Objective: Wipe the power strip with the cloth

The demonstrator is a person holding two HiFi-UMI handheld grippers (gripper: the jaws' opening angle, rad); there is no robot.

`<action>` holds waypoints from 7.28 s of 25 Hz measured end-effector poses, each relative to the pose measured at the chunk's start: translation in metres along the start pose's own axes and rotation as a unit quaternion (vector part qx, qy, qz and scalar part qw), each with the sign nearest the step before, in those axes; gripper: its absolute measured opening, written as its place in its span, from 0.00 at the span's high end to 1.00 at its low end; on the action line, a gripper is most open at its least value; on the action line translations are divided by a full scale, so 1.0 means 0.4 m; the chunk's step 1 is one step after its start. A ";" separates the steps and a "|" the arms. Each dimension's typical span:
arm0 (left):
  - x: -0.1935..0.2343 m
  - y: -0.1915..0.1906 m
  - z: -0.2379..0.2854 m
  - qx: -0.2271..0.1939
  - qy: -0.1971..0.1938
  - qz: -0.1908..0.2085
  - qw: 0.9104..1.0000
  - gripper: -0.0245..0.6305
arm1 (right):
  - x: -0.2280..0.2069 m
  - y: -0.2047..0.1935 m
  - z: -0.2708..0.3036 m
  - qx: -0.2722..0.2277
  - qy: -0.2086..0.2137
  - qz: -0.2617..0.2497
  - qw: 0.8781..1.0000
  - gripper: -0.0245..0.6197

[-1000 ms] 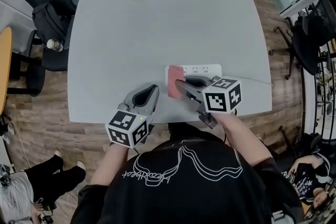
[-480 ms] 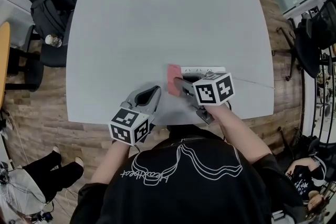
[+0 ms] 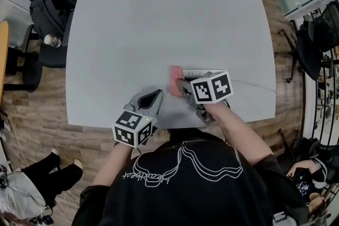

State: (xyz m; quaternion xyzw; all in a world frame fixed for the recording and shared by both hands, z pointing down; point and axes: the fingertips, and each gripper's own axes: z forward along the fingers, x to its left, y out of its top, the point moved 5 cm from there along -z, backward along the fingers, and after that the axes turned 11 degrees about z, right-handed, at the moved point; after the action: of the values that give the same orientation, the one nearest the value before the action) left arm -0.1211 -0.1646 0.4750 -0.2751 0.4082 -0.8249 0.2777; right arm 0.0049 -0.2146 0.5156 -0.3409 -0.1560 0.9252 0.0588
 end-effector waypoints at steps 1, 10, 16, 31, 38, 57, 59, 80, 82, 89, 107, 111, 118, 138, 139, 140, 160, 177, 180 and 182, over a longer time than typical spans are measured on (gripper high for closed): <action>0.001 0.000 0.001 0.000 0.000 0.000 1.000 0.94 | -0.001 0.000 0.002 0.001 -0.002 0.001 1.000 0.91; 0.003 -0.001 0.004 -0.001 0.001 -0.002 1.000 0.94 | -0.006 0.004 0.010 0.009 -0.013 0.010 1.000 0.90; -0.011 0.005 0.009 -0.003 -0.002 0.003 1.000 0.94 | -0.010 0.001 0.004 0.013 -0.013 0.015 1.000 0.91; -0.025 0.017 0.025 0.004 -0.006 0.017 1.000 0.94 | -0.095 -0.024 -0.082 -0.006 -0.035 0.042 0.999 0.91; -0.063 0.030 0.044 -0.012 -0.013 0.068 0.998 0.94 | -0.157 -0.036 -0.142 -0.026 -0.050 0.066 0.996 0.91; -0.107 0.037 0.069 -0.008 -0.025 0.053 0.998 0.94 | -0.309 -0.090 -0.291 -0.079 -0.084 0.121 0.986 0.91; -0.108 0.039 0.068 -0.009 -0.022 0.054 0.998 0.94 | -0.328 -0.094 -0.310 -0.084 -0.093 0.118 0.985 0.91; -0.098 0.026 0.052 0.005 -0.002 0.027 1.000 0.94 | -0.253 -0.027 -0.390 -0.101 -0.075 0.045 0.991 0.91; -0.097 0.028 0.046 0.007 0.001 0.026 1.000 0.94 | -0.218 -0.013 -0.377 -0.102 -0.058 0.034 0.993 0.91; -0.061 0.061 0.010 -0.002 0.027 0.022 0.999 0.94 | -0.108 0.034 -0.290 -0.076 -0.017 -0.006 0.997 0.91; -0.036 0.011 -0.033 0.002 0.050 -0.012 0.999 0.94 | 0.013 0.008 -0.034 0.012 0.020 -0.022 0.999 0.91; -0.036 0.000 -0.034 0.003 0.049 -0.015 0.999 0.94 | 0.005 0.005 -0.017 0.018 0.000 -0.040 0.999 0.91; -0.026 -0.003 -0.034 0.005 0.049 -0.019 0.999 0.94 | -0.005 0.009 -0.001 0.024 -0.015 -0.041 0.999 0.91; -0.036 -0.008 -0.009 0.013 0.038 -0.023 0.999 0.94 | -0.081 -0.002 -0.075 0.007 -0.054 -0.036 0.998 0.91; -0.036 -0.007 -0.006 0.014 0.037 -0.022 0.999 0.94 | -0.089 -0.003 -0.083 0.006 -0.057 -0.033 0.998 0.91; -0.037 -0.007 -0.004 0.014 0.035 -0.022 0.999 0.94 | -0.097 -0.004 -0.091 0.005 -0.060 -0.032 0.998 0.91; -0.081 -0.001 0.034 0.020 0.001 -0.006 1.000 0.94 | -0.299 -0.056 -0.287 -0.040 -0.129 0.032 0.990 0.91; -0.104 -0.002 0.041 0.025 -0.006 -0.001 1.000 0.94 | -0.318 -0.055 -0.369 -0.094 -0.109 0.073 0.987 0.91; -0.106 -0.006 0.033 0.024 -0.004 -0.002 1.000 0.94 | -0.281 -0.041 -0.369 -0.099 -0.097 0.056 0.989 0.91; -0.101 -0.008 0.025 0.025 -0.002 -0.001 1.000 0.94 | -0.244 -0.028 -0.359 -0.100 -0.082 0.043 0.991 0.91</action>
State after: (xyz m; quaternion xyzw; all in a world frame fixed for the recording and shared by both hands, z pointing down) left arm -0.0872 -0.1406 0.4737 -0.2705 0.3865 -0.8347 0.2841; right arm 0.1724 -0.1893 0.4758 -0.2746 -0.2376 0.9313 -0.0287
